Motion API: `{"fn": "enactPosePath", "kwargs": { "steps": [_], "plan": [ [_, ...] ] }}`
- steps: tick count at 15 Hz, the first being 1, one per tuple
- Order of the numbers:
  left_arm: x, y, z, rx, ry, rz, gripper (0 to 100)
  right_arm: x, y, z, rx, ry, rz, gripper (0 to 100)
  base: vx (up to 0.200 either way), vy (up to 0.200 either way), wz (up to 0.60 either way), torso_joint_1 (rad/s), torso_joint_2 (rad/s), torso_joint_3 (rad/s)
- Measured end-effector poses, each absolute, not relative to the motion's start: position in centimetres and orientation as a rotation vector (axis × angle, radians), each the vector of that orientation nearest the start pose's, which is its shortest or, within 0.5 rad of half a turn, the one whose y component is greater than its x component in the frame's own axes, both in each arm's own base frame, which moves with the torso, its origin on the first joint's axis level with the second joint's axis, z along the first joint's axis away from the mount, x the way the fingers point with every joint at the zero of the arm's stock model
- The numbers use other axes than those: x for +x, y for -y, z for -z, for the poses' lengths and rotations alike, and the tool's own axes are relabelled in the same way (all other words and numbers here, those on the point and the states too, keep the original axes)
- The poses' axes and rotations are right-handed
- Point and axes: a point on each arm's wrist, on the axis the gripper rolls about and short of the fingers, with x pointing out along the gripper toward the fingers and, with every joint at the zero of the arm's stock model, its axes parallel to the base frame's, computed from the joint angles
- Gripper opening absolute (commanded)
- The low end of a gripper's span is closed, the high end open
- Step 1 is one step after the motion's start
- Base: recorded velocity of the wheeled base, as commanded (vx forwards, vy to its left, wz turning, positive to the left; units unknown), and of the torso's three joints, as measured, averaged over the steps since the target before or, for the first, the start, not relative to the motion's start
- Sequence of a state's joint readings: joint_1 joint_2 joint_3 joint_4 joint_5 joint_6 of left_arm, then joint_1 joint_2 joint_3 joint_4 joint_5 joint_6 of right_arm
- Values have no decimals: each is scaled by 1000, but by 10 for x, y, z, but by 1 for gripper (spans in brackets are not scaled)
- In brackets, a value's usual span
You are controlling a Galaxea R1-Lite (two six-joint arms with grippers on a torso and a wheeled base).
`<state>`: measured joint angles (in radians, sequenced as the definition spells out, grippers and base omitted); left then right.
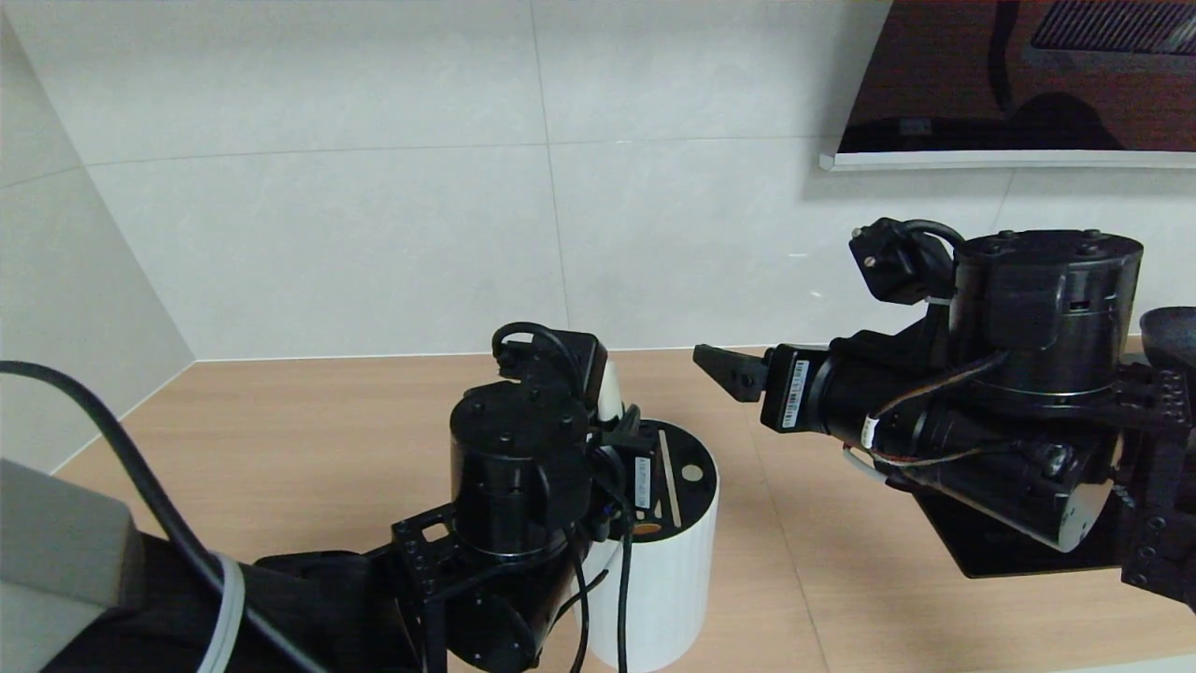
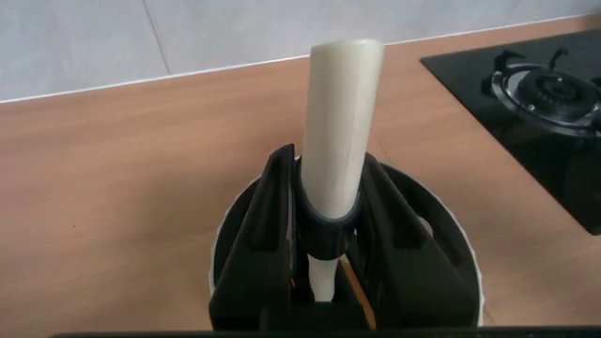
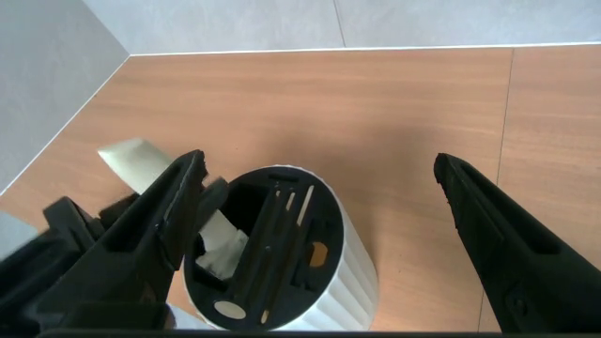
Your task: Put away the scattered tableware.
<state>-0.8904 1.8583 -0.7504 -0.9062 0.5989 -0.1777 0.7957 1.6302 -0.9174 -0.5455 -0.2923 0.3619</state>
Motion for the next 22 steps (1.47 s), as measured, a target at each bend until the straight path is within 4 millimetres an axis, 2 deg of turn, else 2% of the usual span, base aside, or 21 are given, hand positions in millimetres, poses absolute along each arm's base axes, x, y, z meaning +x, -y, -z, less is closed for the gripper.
{"fn": "enactPosePath", "kwargs": {
  "steps": [2, 3, 13, 16, 18, 20, 22],
  "plan": [
    [215, 246, -144, -35, -176, 276, 0, 214, -209, -225, 266, -233, -469, 100, 0, 0, 0, 0, 0, 0],
    [215, 246, -144, -33, -178, 276, 100, 214, -209, -225, 266, -233, -469, 100, 0, 0, 0, 0, 0, 0],
    [215, 245, -143, -25, -184, 278, 100, 215, -210, -224, 264, -236, -469, 100, 0, 0, 0, 0, 0, 0],
    [216, 239, -152, -43, -164, 265, 100, 214, -209, -225, 266, -233, -469, 100, 0, 0, 0, 0, 0, 0],
    [218, 221, -167, -46, -131, 231, 100, 211, -204, -225, 263, -234, -463, 100, 0, 0, 0, 0, 0, 0],
    [218, 193, -184, -24, -90, 191, 100, 210, -193, -226, 248, -223, -443, 100, 0, 0, 0, 0, 0, 0],
    [208, 168, -198, -19, -62, 193, 100, 207, -181, -230, 226, -201, -424, 100, 0, 0, 0, 0, 0, 0]
  ]
}}
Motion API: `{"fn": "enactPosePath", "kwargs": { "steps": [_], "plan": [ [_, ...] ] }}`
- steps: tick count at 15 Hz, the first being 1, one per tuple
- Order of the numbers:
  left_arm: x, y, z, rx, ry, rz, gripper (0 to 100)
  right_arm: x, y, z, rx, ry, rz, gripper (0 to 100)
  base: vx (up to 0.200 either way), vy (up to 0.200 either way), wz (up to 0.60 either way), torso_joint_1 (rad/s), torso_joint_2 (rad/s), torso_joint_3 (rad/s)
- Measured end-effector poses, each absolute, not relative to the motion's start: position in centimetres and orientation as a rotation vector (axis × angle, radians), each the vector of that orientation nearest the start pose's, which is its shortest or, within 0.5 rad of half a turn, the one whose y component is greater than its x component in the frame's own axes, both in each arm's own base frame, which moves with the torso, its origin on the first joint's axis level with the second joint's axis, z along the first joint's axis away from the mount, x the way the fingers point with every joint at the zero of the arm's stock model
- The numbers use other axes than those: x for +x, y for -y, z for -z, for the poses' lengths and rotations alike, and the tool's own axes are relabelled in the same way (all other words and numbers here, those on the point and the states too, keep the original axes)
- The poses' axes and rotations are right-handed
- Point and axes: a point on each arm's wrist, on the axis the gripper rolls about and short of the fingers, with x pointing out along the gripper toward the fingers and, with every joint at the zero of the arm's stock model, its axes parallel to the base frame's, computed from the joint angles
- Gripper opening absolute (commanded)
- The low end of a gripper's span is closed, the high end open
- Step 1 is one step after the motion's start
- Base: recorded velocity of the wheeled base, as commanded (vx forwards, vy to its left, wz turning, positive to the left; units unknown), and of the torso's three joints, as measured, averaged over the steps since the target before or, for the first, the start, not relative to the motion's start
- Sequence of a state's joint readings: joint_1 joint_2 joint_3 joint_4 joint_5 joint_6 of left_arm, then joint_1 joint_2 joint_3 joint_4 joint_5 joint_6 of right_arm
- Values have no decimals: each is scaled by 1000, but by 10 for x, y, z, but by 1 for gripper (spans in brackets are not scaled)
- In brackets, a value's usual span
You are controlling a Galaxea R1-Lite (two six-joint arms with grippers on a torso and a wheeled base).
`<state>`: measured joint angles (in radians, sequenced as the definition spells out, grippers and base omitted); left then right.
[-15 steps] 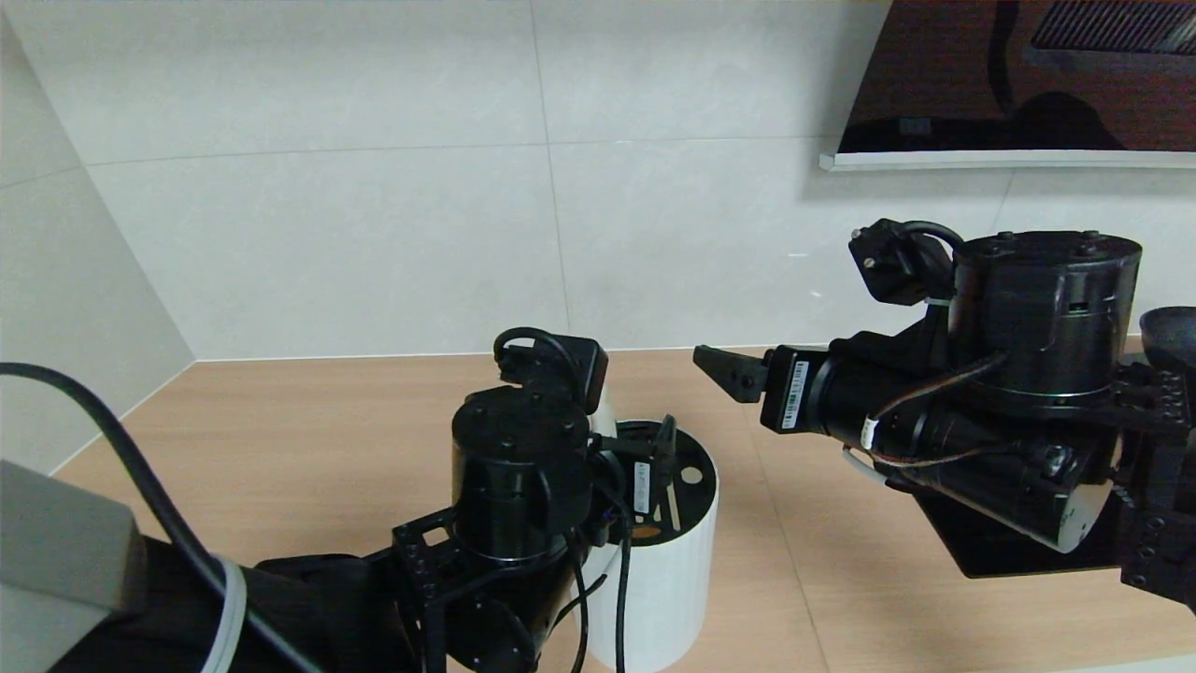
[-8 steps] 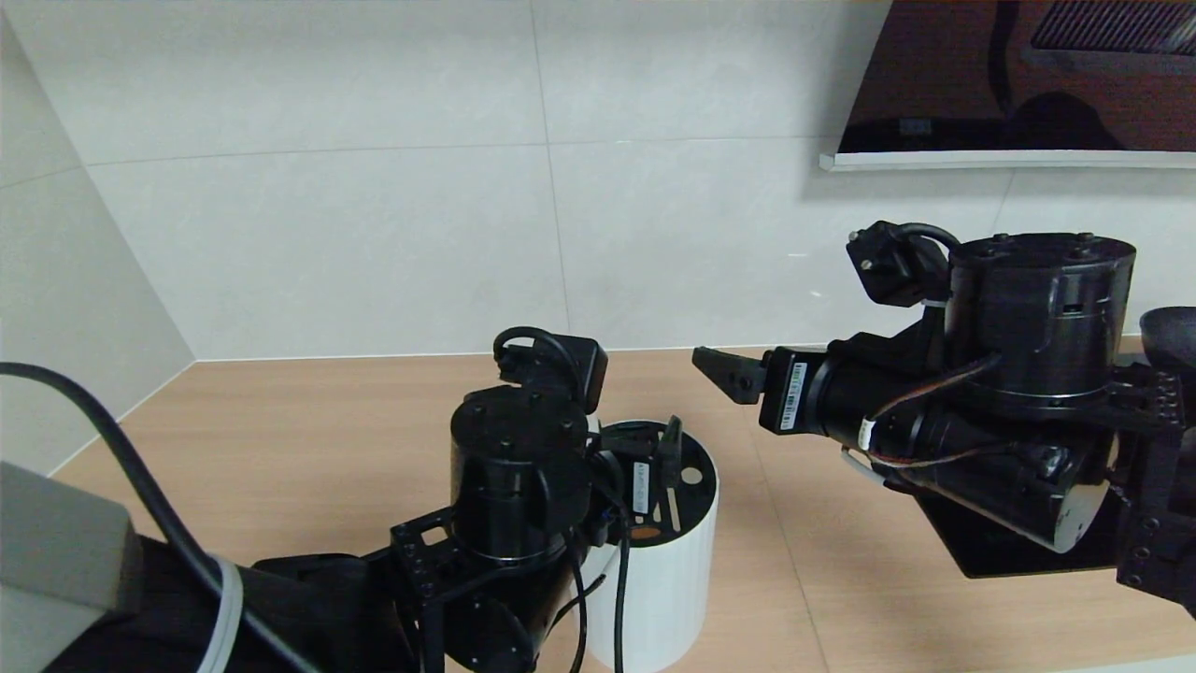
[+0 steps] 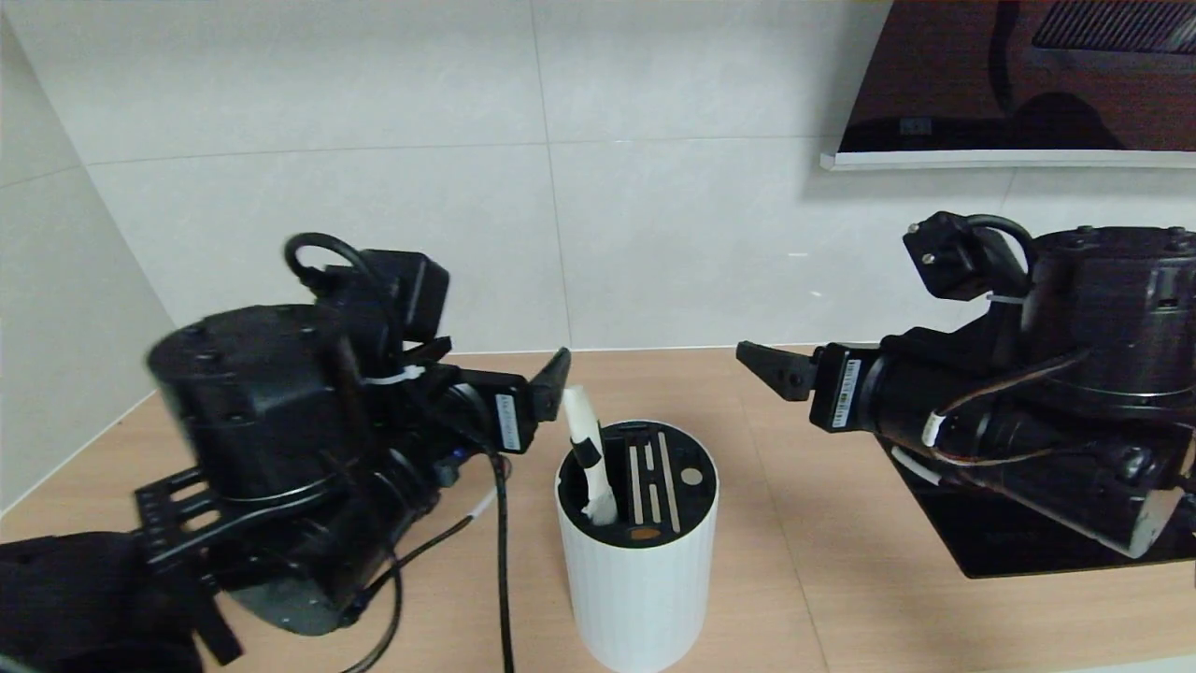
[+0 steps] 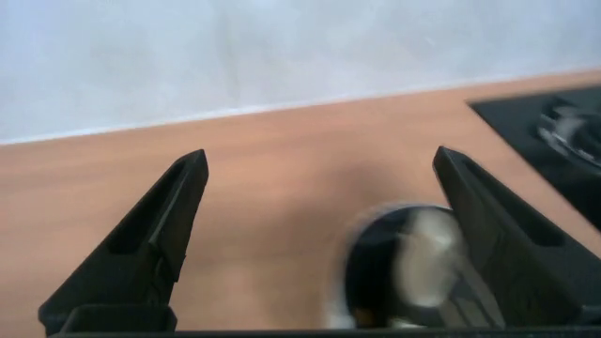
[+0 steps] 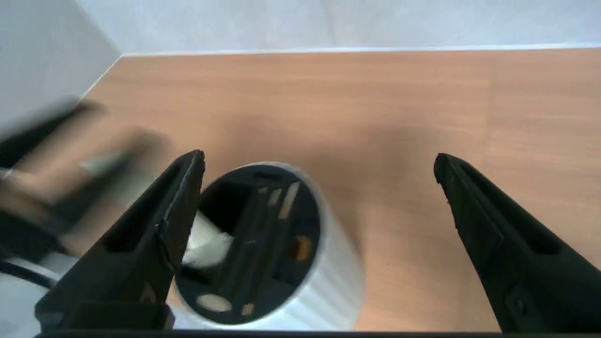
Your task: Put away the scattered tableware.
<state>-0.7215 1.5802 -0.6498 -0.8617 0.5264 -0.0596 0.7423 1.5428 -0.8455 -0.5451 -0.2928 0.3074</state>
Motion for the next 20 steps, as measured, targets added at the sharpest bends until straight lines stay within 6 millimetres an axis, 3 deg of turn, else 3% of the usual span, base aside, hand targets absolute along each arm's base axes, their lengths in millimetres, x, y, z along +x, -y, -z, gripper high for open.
{"fn": "enactPosePath", "kwargs": {
  "steps": [3, 5, 8, 11, 15, 18, 20],
  "plan": [
    [179, 121, -219, -29, -10, 228, 100, 184, -144, -239, 210, -147, -383, 100, 0, 0, 0, 0, 0, 0],
    [154, 92, -227, -36, 15, 213, 100, 162, -109, -237, 201, -112, -321, 100, 0, 0, 0, 0, 0, 0],
    [119, 58, -226, -30, 22, 161, 100, 125, -64, -234, 223, -31, -224, 100, 0, 0, 0, 0, 0, 0],
    [77, 29, -212, 3, -1, 119, 100, 81, -24, -230, 230, 67, -85, 100, 0, 0, 0, 0, 0, 0],
    [18, -1, -187, 13, 30, 51, 100, 17, 2, -213, 159, 148, 36, 100, 0, 0, 0, 0, 0, 0],
    [-17, -11, -171, 52, 97, -37, 100, -24, 11, -192, 71, 206, 108, 100, 0, 0, 0, 0, 0, 0],
    [-32, -12, -166, 66, 160, -112, 100, -38, 12, -181, 42, 248, 182, 100, 0, 0, 0, 0, 0, 0]
  ]
}}
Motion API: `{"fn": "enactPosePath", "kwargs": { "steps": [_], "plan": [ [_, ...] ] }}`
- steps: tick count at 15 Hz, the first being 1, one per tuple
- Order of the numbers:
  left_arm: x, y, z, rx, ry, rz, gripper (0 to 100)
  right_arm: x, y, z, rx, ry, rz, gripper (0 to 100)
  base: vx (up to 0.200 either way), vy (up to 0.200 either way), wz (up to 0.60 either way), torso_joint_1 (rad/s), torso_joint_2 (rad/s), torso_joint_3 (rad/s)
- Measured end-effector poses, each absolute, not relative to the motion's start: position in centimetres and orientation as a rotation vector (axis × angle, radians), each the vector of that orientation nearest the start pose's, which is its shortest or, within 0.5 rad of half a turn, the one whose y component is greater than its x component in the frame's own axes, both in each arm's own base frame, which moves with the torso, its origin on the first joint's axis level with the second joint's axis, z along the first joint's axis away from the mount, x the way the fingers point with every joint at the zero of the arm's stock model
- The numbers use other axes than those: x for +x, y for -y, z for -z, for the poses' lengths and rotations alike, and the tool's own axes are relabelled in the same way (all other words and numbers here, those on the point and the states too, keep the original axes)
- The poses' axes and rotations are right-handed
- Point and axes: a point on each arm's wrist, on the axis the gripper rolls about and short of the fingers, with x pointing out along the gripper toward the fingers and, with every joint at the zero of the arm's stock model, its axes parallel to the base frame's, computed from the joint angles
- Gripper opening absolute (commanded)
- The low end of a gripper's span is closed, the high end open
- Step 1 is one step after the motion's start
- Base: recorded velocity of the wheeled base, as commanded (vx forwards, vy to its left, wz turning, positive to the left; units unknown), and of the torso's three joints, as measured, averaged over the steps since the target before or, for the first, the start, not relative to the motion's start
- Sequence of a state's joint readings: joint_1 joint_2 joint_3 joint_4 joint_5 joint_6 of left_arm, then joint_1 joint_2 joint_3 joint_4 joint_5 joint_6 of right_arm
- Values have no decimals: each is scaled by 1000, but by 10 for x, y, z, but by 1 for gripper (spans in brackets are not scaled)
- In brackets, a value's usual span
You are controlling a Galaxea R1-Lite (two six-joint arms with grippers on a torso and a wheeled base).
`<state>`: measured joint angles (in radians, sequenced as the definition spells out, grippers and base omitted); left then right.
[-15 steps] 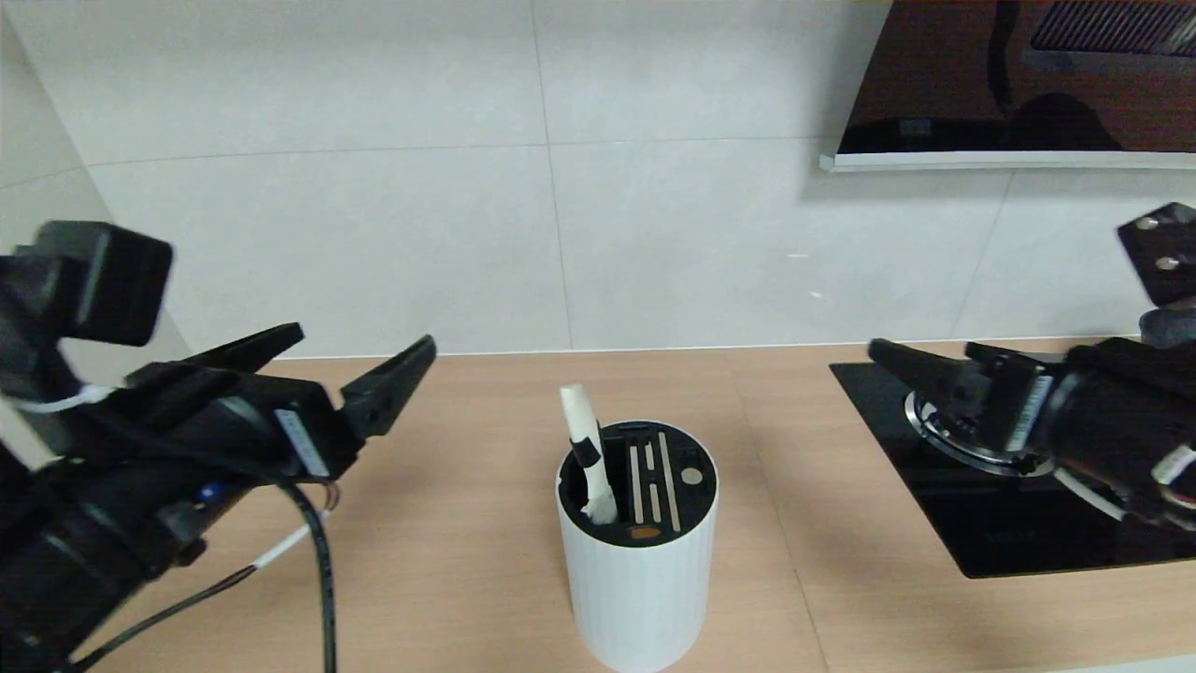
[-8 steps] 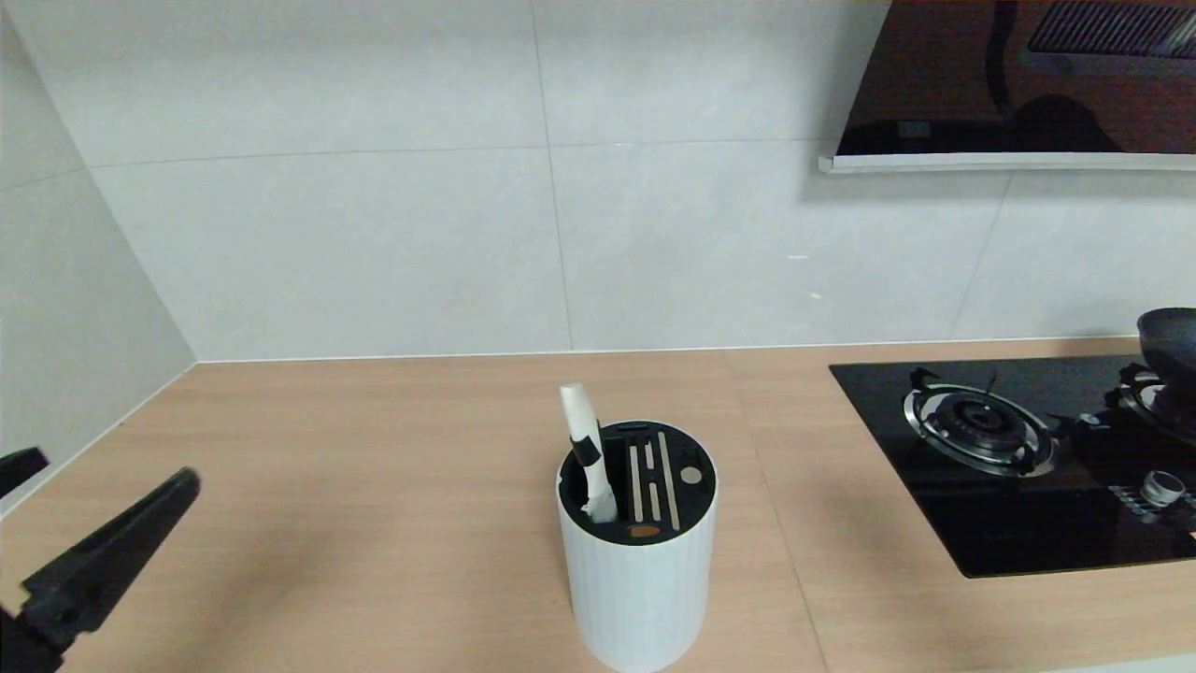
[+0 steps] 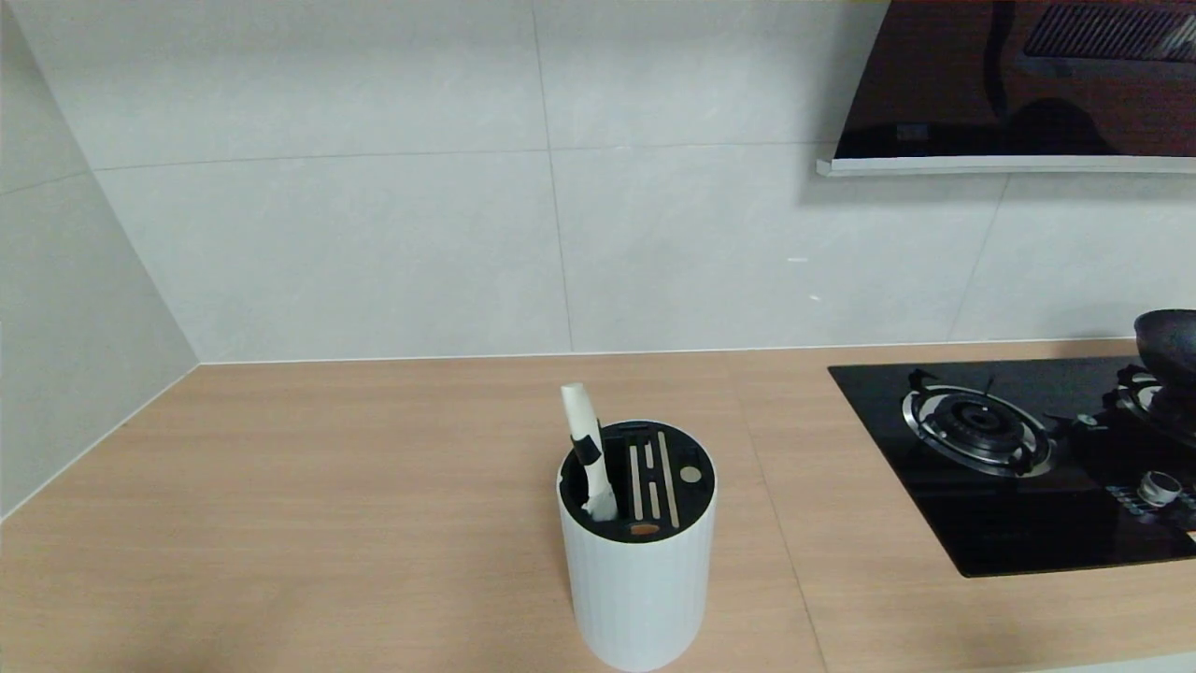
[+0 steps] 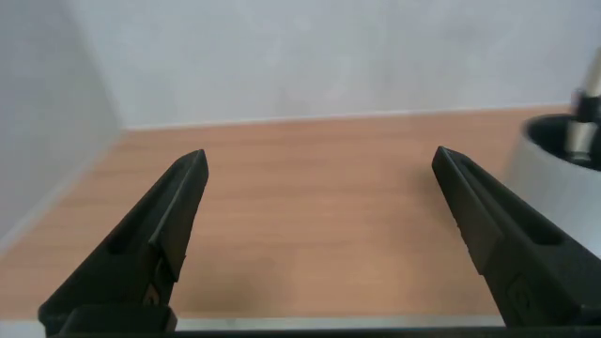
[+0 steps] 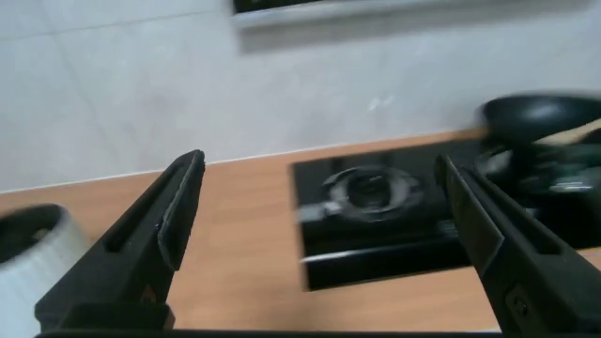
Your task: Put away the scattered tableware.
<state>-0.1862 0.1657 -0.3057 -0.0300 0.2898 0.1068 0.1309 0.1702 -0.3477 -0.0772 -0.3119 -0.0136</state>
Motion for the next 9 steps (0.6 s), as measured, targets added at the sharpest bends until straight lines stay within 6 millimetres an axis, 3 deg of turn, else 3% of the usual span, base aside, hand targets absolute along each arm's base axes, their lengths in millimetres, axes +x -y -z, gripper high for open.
{"fn": "enactPosePath", "kwargs": {
  "steps": [3, 5, 9],
  "plan": [
    [-39, -11, -162, 63, 211, -181, 100, -48, 10, -173, 38, 293, 250, 100, 0, 0, 0, 0, 0, 0],
    [-41, -9, -153, 73, 214, -222, 100, -49, 8, -157, 29, 286, 281, 100, 0, 0, 0, 0, 0, 0],
    [-29, -6, -105, 88, 136, -239, 100, -35, 5, -116, 41, 182, 229, 100, 0, 0, 0, 0, 0, 0]
  ]
}}
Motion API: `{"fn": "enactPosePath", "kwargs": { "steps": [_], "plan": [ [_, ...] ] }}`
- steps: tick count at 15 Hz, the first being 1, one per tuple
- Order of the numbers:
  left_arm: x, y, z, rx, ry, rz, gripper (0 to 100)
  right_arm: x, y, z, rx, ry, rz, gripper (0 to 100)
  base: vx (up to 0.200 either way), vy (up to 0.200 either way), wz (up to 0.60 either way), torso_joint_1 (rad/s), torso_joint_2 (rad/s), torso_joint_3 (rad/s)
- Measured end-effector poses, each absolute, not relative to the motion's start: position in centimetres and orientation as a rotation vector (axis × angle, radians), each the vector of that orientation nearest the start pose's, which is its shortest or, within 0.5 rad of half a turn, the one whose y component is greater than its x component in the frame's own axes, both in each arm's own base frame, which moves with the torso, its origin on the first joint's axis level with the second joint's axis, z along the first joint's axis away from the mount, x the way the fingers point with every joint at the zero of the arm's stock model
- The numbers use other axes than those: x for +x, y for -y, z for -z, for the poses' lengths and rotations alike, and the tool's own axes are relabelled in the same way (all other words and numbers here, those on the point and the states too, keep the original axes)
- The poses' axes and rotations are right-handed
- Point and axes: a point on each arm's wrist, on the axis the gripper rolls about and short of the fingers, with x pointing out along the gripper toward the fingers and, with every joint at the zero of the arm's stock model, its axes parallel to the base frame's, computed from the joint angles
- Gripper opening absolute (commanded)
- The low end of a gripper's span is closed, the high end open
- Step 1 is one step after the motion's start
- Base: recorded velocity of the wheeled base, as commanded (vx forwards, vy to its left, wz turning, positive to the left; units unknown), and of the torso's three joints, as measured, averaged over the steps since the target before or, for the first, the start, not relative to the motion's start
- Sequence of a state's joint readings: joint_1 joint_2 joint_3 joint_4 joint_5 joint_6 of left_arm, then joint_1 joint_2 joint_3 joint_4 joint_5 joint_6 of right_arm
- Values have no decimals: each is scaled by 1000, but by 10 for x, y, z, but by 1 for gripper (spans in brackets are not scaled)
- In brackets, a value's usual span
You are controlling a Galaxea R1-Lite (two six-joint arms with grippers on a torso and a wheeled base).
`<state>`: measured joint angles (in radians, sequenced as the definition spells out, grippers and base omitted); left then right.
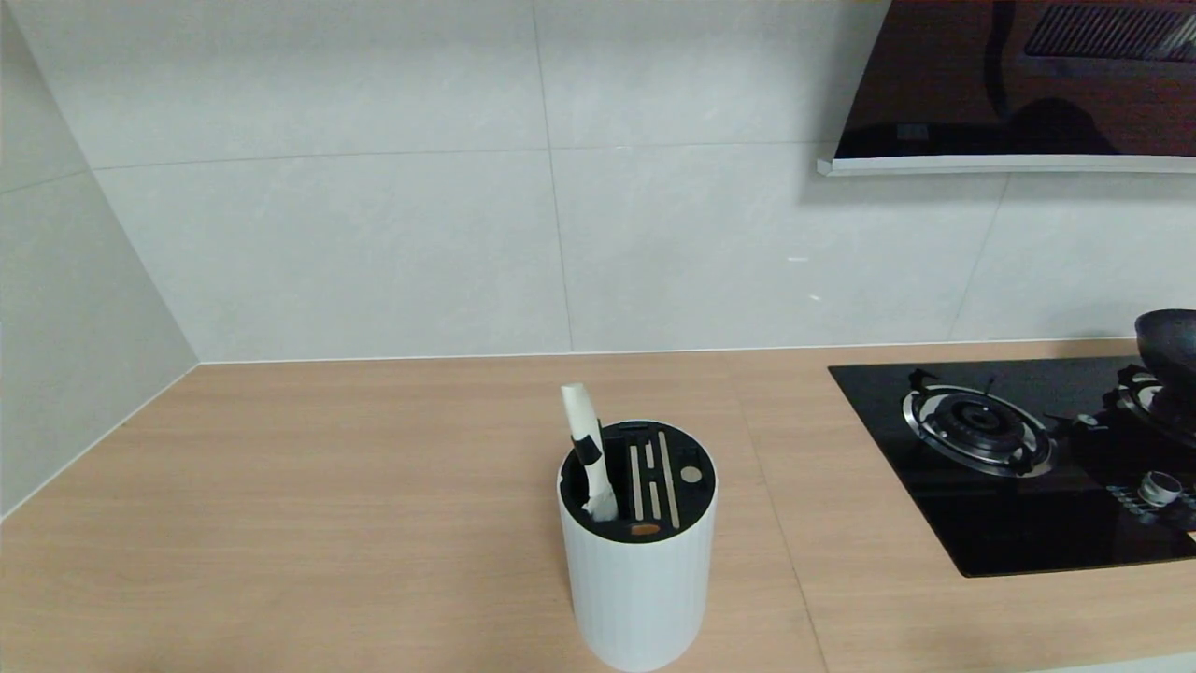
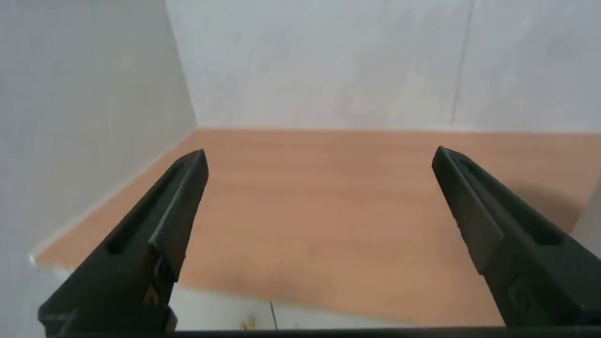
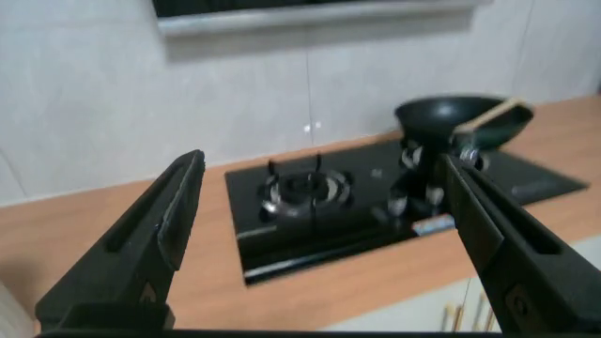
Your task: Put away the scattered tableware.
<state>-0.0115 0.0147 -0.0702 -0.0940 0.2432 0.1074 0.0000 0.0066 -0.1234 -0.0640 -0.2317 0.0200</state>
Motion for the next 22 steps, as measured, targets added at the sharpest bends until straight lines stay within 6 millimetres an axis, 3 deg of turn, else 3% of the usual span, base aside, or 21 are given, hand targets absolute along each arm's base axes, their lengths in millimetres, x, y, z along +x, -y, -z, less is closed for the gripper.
{"fn": "enactPosePath", "kwargs": {
  "steps": [2, 6, 22],
  "plan": [
    [-24, -5, -85, 78, 50, -199, 100, -26, 4, -91, 36, 84, 186, 100, 0, 0, 0, 0, 0, 0],
    [-23, 0, -79, 92, 37, 8, 100, -23, 1, -78, 12, 12, 52, 100, 0, 0, 0, 0, 0, 0],
    [-23, 0, -76, 8, 0, 29, 100, -23, 1, -76, 0, 2, 24, 100, 0, 0, 0, 0, 0, 0]
  ]
}}
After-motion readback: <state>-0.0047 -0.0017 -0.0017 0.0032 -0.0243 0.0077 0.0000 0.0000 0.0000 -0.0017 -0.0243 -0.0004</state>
